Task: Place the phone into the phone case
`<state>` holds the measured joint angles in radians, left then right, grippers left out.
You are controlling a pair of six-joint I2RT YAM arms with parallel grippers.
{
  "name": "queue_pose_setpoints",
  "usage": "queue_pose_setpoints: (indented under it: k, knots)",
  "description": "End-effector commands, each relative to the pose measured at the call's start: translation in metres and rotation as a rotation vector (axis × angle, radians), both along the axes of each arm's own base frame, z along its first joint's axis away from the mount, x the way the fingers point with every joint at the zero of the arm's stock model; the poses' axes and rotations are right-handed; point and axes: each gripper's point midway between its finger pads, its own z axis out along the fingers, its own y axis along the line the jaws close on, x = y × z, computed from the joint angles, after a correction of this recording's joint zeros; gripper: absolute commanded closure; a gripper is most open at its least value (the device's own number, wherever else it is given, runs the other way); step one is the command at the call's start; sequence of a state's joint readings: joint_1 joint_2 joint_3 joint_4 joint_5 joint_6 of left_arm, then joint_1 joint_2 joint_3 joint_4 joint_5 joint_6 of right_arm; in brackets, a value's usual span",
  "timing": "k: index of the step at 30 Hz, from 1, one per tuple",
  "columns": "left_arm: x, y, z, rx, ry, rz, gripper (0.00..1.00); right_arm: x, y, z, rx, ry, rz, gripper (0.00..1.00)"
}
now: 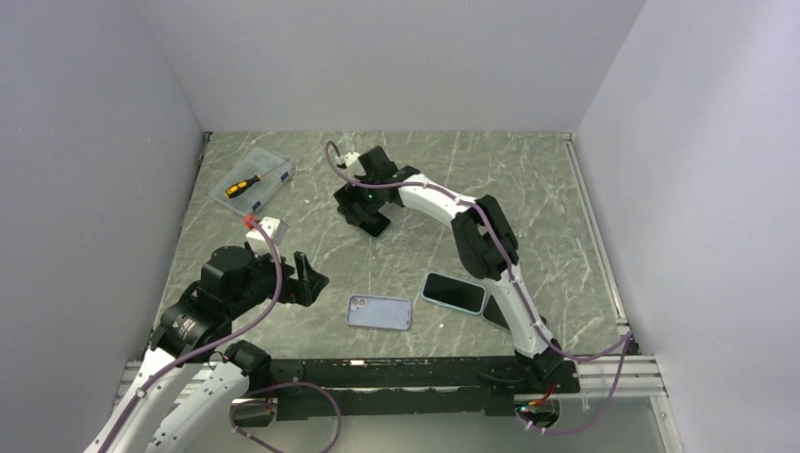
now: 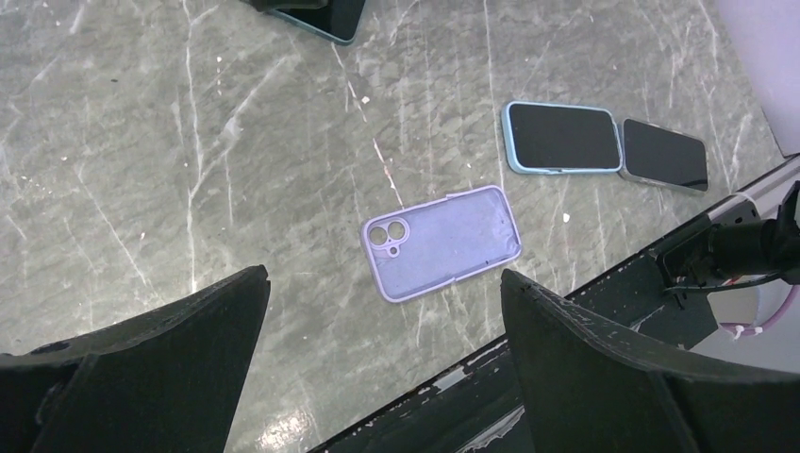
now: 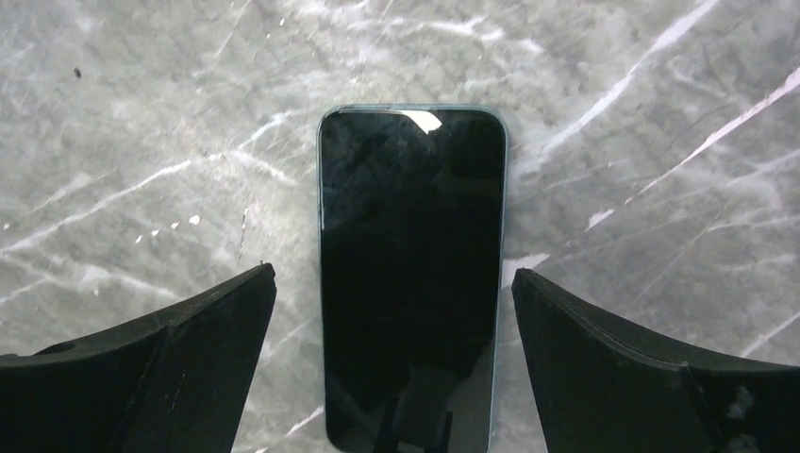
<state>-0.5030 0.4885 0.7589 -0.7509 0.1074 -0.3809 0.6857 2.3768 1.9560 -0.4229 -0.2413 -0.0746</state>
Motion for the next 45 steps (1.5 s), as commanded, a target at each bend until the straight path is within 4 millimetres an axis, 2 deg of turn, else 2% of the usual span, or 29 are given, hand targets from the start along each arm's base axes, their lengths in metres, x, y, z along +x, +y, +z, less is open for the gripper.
queue_pose_setpoints:
  k: [1,9,15,20,30,34,36,39,45]
  knots:
    - [0.003,-0.007,0.013,-0.029,-0.058,-0.035,0.01,0.019,0.011,0.016,0.029,-0.049,-0.006,0.0]
    - [0.003,-0.006,0.013,-0.032,-0.066,-0.032,0.01,0.022,0.019,-0.002,0.016,-0.038,0.011,0.0]
    - [0.004,-0.006,0.013,-0.029,-0.064,-0.029,0.01,0.015,0.028,-0.016,-0.047,-0.066,0.058,0.01]
    - [0.004,-0.005,0.013,-0.029,-0.065,-0.023,0.01,0.012,0.023,-0.025,-0.085,-0.07,0.053,0.03]
    - [0.005,-0.004,0.012,-0.026,-0.062,-0.015,0.01,0.003,0.01,-0.039,-0.137,-0.066,0.058,0.2]
    - [0.005,-0.003,0.011,-0.021,-0.058,-0.009,0.01,-0.002,0.009,-0.042,-0.141,-0.068,0.066,0.35]
    - [0.006,-0.002,0.011,-0.018,-0.055,-0.002,0.01,-0.003,0.011,-0.039,-0.133,-0.078,0.067,0.42]
    - [0.008,0.0,0.01,-0.011,-0.051,0.015,0.01,-0.006,0.013,-0.022,-0.101,-0.097,0.076,0.48]
    - [0.011,0.004,0.012,-0.008,-0.061,0.047,0.01,-0.014,0.004,0.013,-0.039,-0.19,0.084,0.52]
